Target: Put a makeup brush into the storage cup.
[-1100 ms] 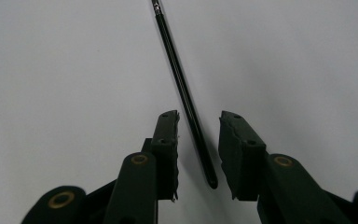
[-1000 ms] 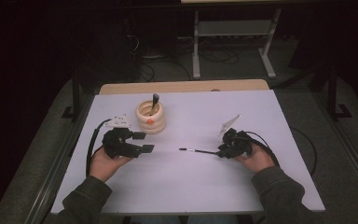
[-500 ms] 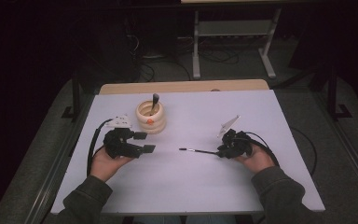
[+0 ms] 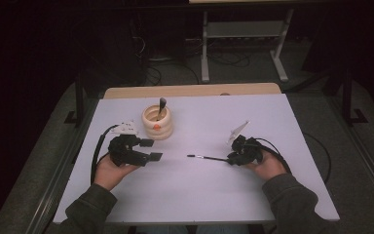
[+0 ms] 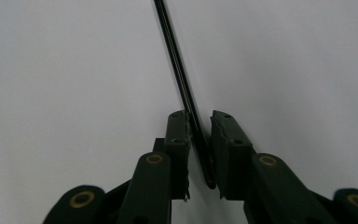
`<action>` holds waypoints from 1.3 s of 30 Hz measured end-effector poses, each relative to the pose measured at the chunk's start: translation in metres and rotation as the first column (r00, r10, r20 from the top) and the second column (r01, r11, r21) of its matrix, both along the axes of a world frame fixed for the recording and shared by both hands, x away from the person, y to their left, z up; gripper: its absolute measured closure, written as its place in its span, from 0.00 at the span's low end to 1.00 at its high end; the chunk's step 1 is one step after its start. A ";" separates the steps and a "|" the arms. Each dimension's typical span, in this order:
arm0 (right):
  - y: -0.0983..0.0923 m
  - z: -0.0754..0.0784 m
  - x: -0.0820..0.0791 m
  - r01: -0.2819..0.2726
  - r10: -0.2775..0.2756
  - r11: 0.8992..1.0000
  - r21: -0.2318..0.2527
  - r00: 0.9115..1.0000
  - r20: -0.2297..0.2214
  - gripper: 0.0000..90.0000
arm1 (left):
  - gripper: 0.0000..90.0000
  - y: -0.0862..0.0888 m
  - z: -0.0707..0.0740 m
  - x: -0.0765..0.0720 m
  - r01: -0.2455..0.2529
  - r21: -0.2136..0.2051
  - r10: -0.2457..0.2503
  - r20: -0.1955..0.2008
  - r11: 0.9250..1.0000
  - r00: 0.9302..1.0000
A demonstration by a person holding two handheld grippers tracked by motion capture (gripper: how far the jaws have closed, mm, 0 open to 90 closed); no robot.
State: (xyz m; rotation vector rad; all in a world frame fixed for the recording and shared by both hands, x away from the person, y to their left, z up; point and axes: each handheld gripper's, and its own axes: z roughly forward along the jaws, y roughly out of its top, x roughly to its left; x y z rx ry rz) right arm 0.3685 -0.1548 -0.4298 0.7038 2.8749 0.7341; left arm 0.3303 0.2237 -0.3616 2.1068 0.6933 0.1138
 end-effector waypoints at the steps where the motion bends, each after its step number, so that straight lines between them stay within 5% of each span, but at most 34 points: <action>1: 0.000 0.000 0.000 -0.004 0.004 1.000 -0.005 1.000 0.003 0.87 | 0.37 0.000 0.000 0.000 -0.001 -0.001 0.001 -0.001 1.000 1.000; 14: 0.003 0.001 -0.002 -0.012 0.012 1.000 -0.029 1.000 0.011 0.95 | 0.37 -0.002 -0.001 0.000 0.009 0.003 -0.009 -0.010 1.000 1.000; 31: -0.007 0.008 -0.005 -0.024 0.023 0.999 0.046 1.000 0.015 0.95 | 0.37 -0.006 -0.003 0.000 0.020 0.007 -0.020 -0.027 1.000 0.999; 39: 0.000 0.002 -0.007 -0.018 0.018 1.000 -0.022 1.000 0.015 0.94 | 0.37 -0.005 -0.002 0.000 0.018 0.011 -0.018 -0.025 1.000 1.000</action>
